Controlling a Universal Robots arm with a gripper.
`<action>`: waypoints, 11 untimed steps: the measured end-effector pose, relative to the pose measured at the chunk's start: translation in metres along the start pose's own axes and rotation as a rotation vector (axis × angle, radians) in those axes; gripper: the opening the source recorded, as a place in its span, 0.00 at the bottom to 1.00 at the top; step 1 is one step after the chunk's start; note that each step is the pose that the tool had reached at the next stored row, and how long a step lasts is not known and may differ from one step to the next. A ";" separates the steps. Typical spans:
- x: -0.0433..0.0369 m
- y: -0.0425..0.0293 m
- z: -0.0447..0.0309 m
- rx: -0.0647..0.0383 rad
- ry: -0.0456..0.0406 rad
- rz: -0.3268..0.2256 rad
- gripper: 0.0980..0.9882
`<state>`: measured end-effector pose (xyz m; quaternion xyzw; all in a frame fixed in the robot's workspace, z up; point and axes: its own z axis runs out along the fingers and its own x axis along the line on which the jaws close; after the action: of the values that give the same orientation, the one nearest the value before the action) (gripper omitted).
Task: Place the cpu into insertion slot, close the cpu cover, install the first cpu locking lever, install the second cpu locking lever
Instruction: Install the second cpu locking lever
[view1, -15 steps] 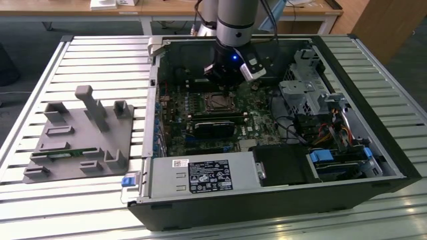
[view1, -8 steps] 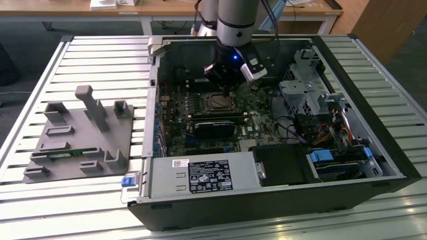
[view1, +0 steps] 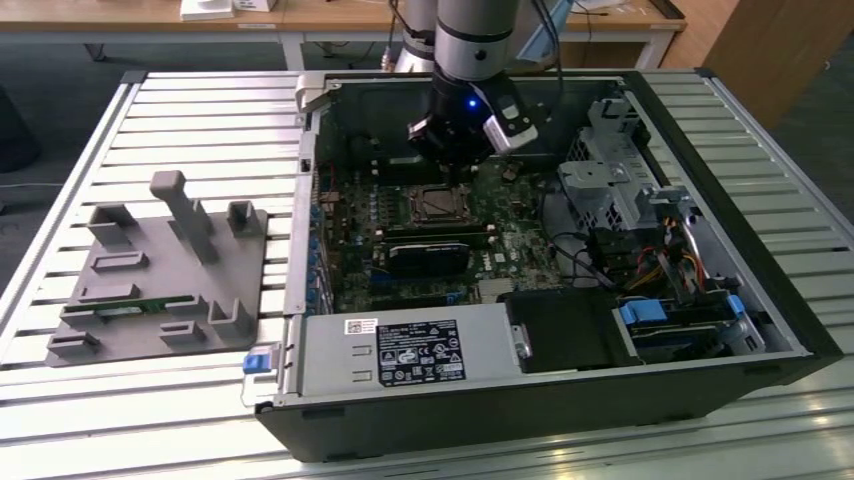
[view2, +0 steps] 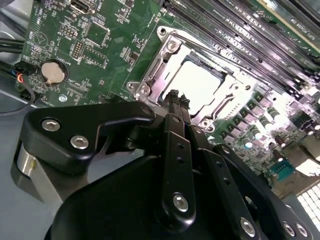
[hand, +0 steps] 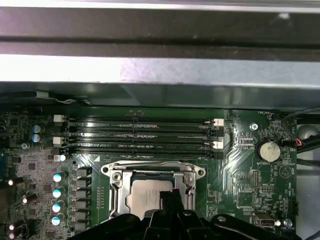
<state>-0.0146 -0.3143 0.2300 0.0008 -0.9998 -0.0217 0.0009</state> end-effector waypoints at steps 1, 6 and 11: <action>0.0000 -0.0001 -0.0004 0.000 -0.0001 0.000 0.02; 0.0000 -0.0052 -0.0007 0.000 0.0000 0.000 0.02; 0.0000 -0.0225 -0.0013 0.000 0.0000 0.000 0.02</action>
<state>-0.0146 -0.3368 0.2303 0.0008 -0.9998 -0.0218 0.0009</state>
